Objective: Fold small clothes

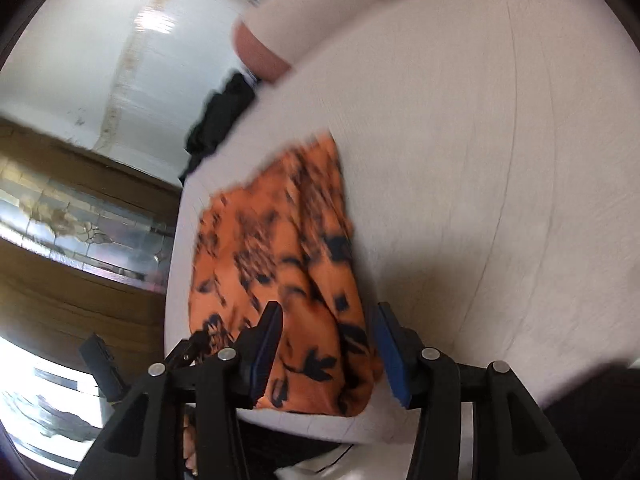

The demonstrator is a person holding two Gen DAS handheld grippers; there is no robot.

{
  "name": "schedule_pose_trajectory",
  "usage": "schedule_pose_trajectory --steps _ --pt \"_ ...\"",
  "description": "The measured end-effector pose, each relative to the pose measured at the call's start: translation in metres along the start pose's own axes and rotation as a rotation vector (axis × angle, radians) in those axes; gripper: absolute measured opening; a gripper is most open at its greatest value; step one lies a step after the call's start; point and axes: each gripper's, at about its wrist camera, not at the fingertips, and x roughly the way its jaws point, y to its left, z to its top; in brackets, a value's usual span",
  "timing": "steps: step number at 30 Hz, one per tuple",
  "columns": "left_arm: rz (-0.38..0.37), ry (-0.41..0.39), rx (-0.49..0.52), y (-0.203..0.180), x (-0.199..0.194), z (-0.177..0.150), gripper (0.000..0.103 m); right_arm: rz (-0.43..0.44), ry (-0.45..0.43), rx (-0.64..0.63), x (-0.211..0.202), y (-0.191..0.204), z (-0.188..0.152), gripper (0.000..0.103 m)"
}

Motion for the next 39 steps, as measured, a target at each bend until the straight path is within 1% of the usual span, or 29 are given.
schedule_pose_trajectory --steps 1,3,4,6,7,8,9,10,11,12,14,15,18,19,21,22,23,24,25,27,28,29,31,32,34,36,38,39 --pt "0.002 -0.005 0.004 0.001 -0.001 -0.001 0.091 0.012 -0.021 -0.024 -0.005 0.006 0.001 0.051" --pt "0.014 -0.012 0.021 0.001 -0.003 -0.004 0.091 0.069 -0.030 -0.071 -0.011 0.022 0.001 0.051" --pt "0.026 -0.015 0.036 0.001 -0.004 -0.006 0.091 0.100 -0.017 -0.098 -0.009 0.032 -0.001 0.051" --pt "0.033 -0.021 0.063 0.001 -0.009 -0.010 0.091 0.111 0.017 -0.135 0.002 0.044 -0.004 0.047" --pt "0.034 -0.024 0.075 0.001 -0.011 -0.013 0.091 0.094 0.040 -0.149 0.012 0.047 -0.005 0.042" --pt "0.040 -0.024 0.088 0.002 -0.012 -0.016 0.091 0.056 0.065 -0.162 0.021 0.044 -0.008 0.041" --pt "0.045 -0.020 0.101 0.002 -0.012 -0.019 0.092 -0.009 0.103 -0.168 0.036 0.041 -0.011 0.039" --pt "0.055 -0.010 0.116 0.003 -0.011 -0.022 0.094 -0.058 0.135 -0.165 0.049 0.035 -0.013 0.030" --pt "0.062 -0.007 0.122 0.005 -0.010 -0.023 0.095 -0.089 0.155 -0.157 0.058 0.028 -0.016 0.028" --pt "0.061 -0.009 0.122 0.007 -0.009 -0.024 0.096 -0.082 0.138 -0.158 0.058 0.027 -0.016 0.028" --pt "0.047 -0.005 0.110 0.010 -0.008 -0.023 0.099 -0.113 0.147 -0.205 0.058 0.041 -0.012 0.028" --pt "0.042 0.003 0.098 0.011 -0.005 -0.021 0.099 -0.121 0.137 -0.242 0.055 0.051 -0.006 0.031" --pt "0.023 0.029 0.061 0.014 0.002 -0.018 0.101 -0.082 0.088 -0.294 0.049 0.073 0.013 0.031" --pt "0.013 0.036 0.046 0.015 0.003 -0.018 0.101 -0.098 0.079 -0.308 0.052 0.080 0.019 0.031" --pt "0.000 0.045 0.027 0.016 0.005 -0.016 0.101 -0.160 0.064 -0.322 0.066 0.090 0.030 0.031" --pt "-0.007 0.049 0.021 0.016 0.006 -0.016 0.101 -0.197 0.055 -0.327 0.076 0.089 0.036 0.031" --pt "-0.015 0.050 0.018 0.016 0.006 -0.016 0.101 -0.241 0.060 -0.331 0.087 0.083 0.042 0.031" --pt "-0.017 0.051 0.018 0.016 0.007 -0.016 0.101 -0.290 0.089 -0.329 0.102 0.075 0.047 0.027" --pt "-0.015 0.050 0.021 0.015 0.007 -0.016 0.101 -0.291 0.122 -0.306 0.109 0.066 0.050 0.027" --pt "-0.016 0.048 0.024 0.015 0.006 -0.016 0.101 -0.271 0.123 -0.245 0.109 0.063 0.059 0.027" --pt "-0.020 0.050 0.024 0.014 0.007 -0.015 0.101 -0.266 0.125 -0.251 0.107 0.070 0.063 0.031" --pt "-0.026 0.053 0.023 0.015 0.008 -0.014 0.102 -0.257 0.120 -0.271 0.107 0.078 0.067 0.031" --pt "-0.037 0.059 0.011 0.016 0.009 -0.013 0.102 -0.206 0.118 -0.314 0.111 0.098 0.077 0.031" --pt "-0.042 0.062 0.004 0.017 0.010 -0.012 0.102 -0.169 0.137 -0.320 0.116 0.105 0.081 0.031" --pt "-0.044 0.061 0.002 0.017 0.012 -0.012 0.102 -0.077 0.202 -0.326 0.132 0.123 0.089 0.031" --pt "-0.042 0.056 0.009 0.015 0.013 -0.011 0.102 -0.038 0.234 -0.340 0.145 0.135 0.094 0.031" --pt "-0.038 0.049 0.015 0.015 0.013 -0.011 0.102 -0.033 0.271 -0.355 0.166 0.142 0.098 0.031" --pt "-0.032 0.043 0.022 0.014 0.014 -0.011 0.102 -0.035 0.290 -0.341 0.178 0.142 0.098 0.031"
